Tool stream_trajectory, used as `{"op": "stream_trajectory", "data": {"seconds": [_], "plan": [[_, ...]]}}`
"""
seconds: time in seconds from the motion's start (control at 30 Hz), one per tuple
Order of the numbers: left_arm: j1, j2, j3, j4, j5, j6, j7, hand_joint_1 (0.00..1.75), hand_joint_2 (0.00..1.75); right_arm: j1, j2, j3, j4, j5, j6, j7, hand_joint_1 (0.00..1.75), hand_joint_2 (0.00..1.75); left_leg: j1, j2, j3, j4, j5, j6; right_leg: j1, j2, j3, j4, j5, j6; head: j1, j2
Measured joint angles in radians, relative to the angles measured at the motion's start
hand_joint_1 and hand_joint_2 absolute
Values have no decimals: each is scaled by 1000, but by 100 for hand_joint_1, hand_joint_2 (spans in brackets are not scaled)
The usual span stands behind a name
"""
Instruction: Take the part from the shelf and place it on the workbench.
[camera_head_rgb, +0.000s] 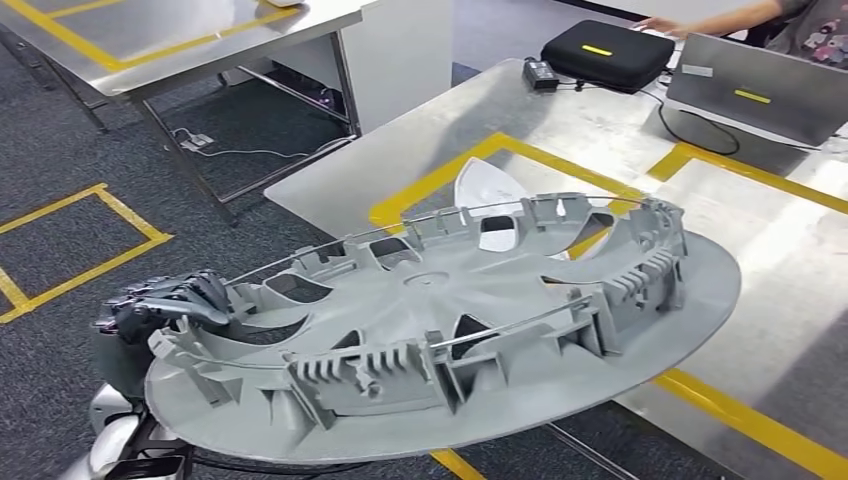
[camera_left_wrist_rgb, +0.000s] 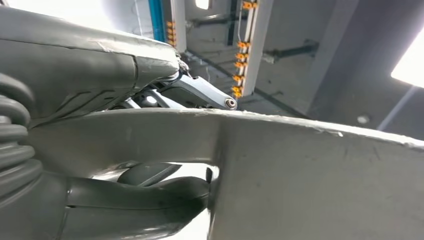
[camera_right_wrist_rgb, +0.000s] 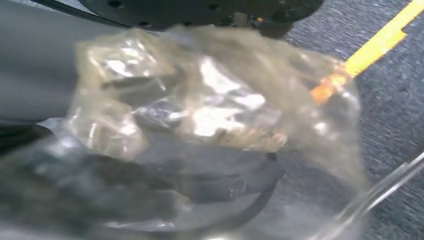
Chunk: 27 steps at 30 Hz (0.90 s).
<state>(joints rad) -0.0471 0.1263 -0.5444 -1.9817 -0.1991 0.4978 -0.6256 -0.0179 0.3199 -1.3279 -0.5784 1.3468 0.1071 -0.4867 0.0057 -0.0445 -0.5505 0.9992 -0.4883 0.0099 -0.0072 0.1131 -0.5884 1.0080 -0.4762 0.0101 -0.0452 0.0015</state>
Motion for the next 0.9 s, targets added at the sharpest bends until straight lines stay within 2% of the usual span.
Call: {"op": "stream_trajectory", "data": {"seconds": [0.03, 0.07, 0.13, 0.17, 0.2, 0.23, 0.27, 0.33, 0.37, 0.4, 0.43, 0.5, 0.57, 0.6, 0.67, 0.7, 0.73, 0.77, 0.8, 0.87, 0.9], "plan": [[0, -2, 0, 1, 0, -3, 0, 175, 175, 1, -1, 0, 1, 1, 0, 0, 0, 0, 1, 9, 1, -6, 4, 5, 1, -11, -7, 7, -6, 5, 1, 0], [-1, -3, -1, 2, 0, -5, 0, 175, 175, 1, -1, -1, 1, 1, 0, 0, 0, 0, 3, 20, 2, -12, 7, 10, 3, -33, -21, 32, -23, 9, 5, 0], [-2, -6, -1, 4, 0, -6, 0, 175, 175, -1, -3, -1, 3, 1, 0, -1, 0, 0, 3, 43, 2, -17, 10, 17, 5, -85, -74, 143, -85, 15, 11, 0], [-2, -6, -1, 5, 0, -6, 0, 175, 175, -2, -4, -1, 4, 2, 0, -1, 0, 0, 2, 54, 2, -16, 10, 18, 4, -98, -107, 213, -116, 19, 13, 0], [-2, -6, -1, 7, 0, -6, 0, 175, 175, -2, -4, 0, 4, 2, 0, -1, 0, 0, 1, 66, 1, -16, 10, 18, 2, -103, -130, 265, -133, 21, 13, 0], [-2, -6, -1, 9, 0, -6, 0, 175, 175, -1, -5, 0, 5, 2, 0, -1, 0, 0, 1, 77, 2, -16, 9, 18, 1, -106, -137, 283, -132, 24, 13, 0], [-2, -6, -1, 11, 0, -8, 0, 175, 175, 0, -5, -1, 6, 2, 0, -1, 0, 0, 0, 86, 2, -15, 8, 17, 0, -109, -124, 260, -111, 26, 13, 0], [-3, -8, -2, 14, -5, -16, 0, 175, 175, 1, -8, -1, 8, 2, 0, -1, 0, 0, 0, 102, 4, -13, 5, 12, -1, -133, -49, 121, -48, 26, 13, 0], [-4, -8, -3, 15, -10, -20, 0, 175, 175, -1, -9, -1, 8, 3, 0, -1, 0, 0, -2, 108, 5, -10, 2, 7, 0, -145, -12, 55, -27, 24, 14, 0], [-5, -9, -4, 17, -17, -22, 0, 175, 175, -3, -10, -1, 9, 4, 0, -1, 0, 0, -5, 113, 4, -8, 1, 3, 2, -154, 12, 11, -18, 20, 13, 0], [-6, -9, -7, 19, -25, -23, 0, 175, 175, -4, -10, 0, 11, 4, 0, -2, 0, 0, -7, 119, 4, -6, 0, -1, 4, -157, 21, -5, -18, 15, 13, 0], [-10, -11, -17, 24, -40, -22, 0, 175, 175, -4, -11, 0, 14, 5, 0, -2, 0, 0, -8, 128, 4, -4, -1, -9, 5, -143, 21, -6, -16, 4, 13, 0], [-15, -12, -26, 31, -52, -22, 0, 175, 175, -3, -11, 0, 16, 6, 0, -2, 0, 0, -5, 112, -2, 18, -23, -19, 1, -132, 21, -8, -12, -6, 12, 0], [-17, -12, -31, 35, -56, -22, 0, 175, 175, -4, -11, 0, 18, 7, 0, -2, 0, 0, -3, 95, -18, 56, -49, -24, -1, -128, 22, -10, -10, -12, 10, 0], [-21, -12, -40, 47, -63, -23, 0, 175, 175, -7, -12, 0, 24, 8, 2, -3, 0, 0, 0, 63, -76, 189, -115, -30, -2, -118, 21, -10, -9, -18, 8, 0], [-22, -12, -46, 54, -66, -24, 0, 175, 175, -9, -14, 0, 29, 8, 3, -3, 0, 0, 1, 58, -105, 250, -137, -31, -1, -113, 20, -10, -8, -19, 8, 0], [-23, -12, -51, 61, -69, -25, 0, 175, 175, -10, -15, 0, 34, 8, 4, -3, 0, 0, 1, 55, -122, 284, -140, -30, 0, -108, 20, -10, -8, -19, 8, 0], [-25, -12, -55, 67, -72, -25, 0, 175, 175, -10, -17, 0, 39, 8, 4, -3, 0, 0, 1, 55, -121, 278, -123, -28, 1, -101, 21, -9, -8, -19, 8, 0], [-28, -12, -59, 72, -75, -26, 0, 175, 175, -10, -19, 0, 44, 8, 3, -3, 0, 0, 1, 51, -101, 231, -88, -24, 1, -94, 23, -9, -8, -19, 8, 0], [-36, -13, -66, 80, -80, -30, 0, 175, 175, -14, -23, 0, 56, 8, 0, -4, 0, 0, 2, 18, -39, 96, -18, -12, 2, -78, 22, -7, -7, -17, 9, 0], [-40, -13, -69, 84, -83, -33, 0, 175, 175, -17, -24, 0, 61, 8, -2, -4, 0, 0, 2, 0, -15, 41, 0, -8, 2, -71, 18, -6, -6, -14, 8, 0]]}}
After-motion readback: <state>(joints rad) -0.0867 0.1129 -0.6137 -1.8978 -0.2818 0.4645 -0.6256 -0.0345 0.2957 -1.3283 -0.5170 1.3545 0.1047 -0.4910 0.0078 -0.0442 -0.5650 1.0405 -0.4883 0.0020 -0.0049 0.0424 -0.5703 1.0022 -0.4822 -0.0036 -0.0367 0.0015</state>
